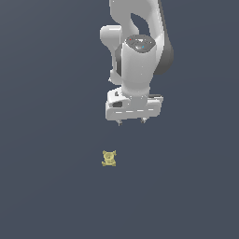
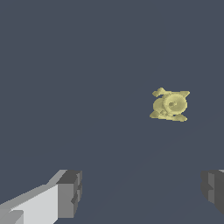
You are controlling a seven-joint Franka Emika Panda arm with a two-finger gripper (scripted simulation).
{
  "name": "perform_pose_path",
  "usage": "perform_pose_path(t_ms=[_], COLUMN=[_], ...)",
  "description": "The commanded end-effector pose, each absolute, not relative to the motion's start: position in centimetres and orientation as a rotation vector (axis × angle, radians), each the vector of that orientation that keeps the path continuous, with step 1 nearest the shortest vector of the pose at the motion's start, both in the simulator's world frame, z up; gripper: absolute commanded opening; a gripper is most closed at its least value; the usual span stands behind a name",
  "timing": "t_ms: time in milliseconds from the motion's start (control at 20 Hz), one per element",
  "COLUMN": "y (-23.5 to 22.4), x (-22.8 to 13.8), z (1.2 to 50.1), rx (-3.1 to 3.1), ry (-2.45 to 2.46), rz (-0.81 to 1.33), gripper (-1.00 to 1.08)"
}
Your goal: Pick up the object and move it to a goal position.
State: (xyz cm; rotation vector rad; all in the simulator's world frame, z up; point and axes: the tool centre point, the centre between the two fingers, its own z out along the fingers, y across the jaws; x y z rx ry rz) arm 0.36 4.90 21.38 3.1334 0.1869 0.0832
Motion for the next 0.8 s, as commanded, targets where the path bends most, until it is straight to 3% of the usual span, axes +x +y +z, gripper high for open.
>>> perform_pose_path(t_ms=[0,750], y=[5.7,3.2], x=[0.2,3.0], z=[21.6,18.8], rx=[3.137,3.142], ry=[0.201,0.139], rz=[0.088,0.065], gripper=[1.00,1.00])
